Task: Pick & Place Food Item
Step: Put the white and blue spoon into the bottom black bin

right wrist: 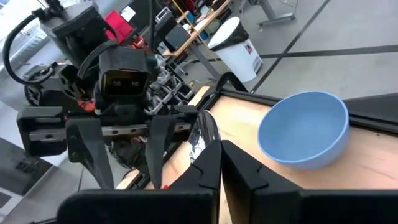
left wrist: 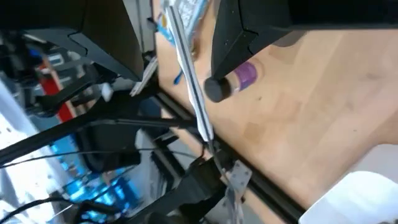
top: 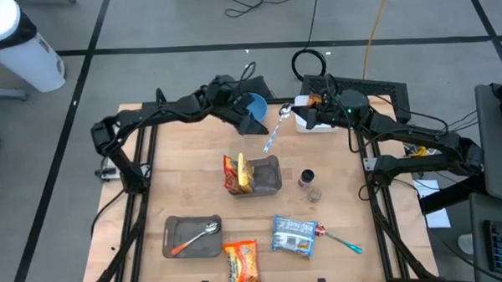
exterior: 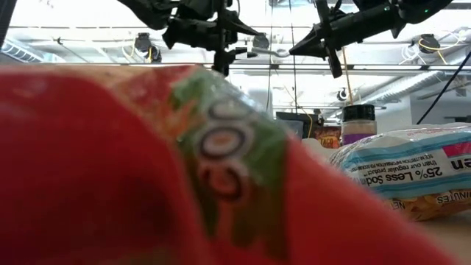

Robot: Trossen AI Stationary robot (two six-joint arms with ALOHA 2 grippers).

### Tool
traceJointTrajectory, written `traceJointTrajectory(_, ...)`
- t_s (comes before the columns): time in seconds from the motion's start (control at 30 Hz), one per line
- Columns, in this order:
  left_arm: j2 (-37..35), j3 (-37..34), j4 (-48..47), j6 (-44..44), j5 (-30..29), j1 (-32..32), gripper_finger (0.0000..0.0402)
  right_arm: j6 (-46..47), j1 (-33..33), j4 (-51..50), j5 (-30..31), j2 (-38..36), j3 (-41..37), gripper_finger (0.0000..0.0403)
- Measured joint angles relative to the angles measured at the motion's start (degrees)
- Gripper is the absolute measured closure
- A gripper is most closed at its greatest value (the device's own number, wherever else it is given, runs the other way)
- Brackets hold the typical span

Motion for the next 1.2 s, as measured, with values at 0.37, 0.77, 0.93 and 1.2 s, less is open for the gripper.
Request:
traceJointTrajectory(0.37, 2.8, 2.83, -1.57, 0.16, 0.6, -0.59, 0.0206, -0.79, -0.07, 0.62, 1.27, 0.0, 0.0, 0.0403)
traceJointTrajectory(0.77, 2.8, 2.77, -0.76, -0.24, -3.57, -1.29, 0.0206, -1.18, -0.07, 3.72, 1.29, 0.33, 0.0, 0.0403)
traceJointTrajectory(0.93, 2.8, 2.74, -0.77, -0.5, -3.58, -1.31, 0.0215, -1.16, -0.07, 3.72, 1.29, 0.33, -0.01, 0.0403)
traceJointTrajectory(1.2, 2.8, 2.72, -0.76, -1.26, -3.6, -1.31, 0.0294, -1.16, -0.07, 3.72, 1.27, 0.33, 0.0, 0.0403)
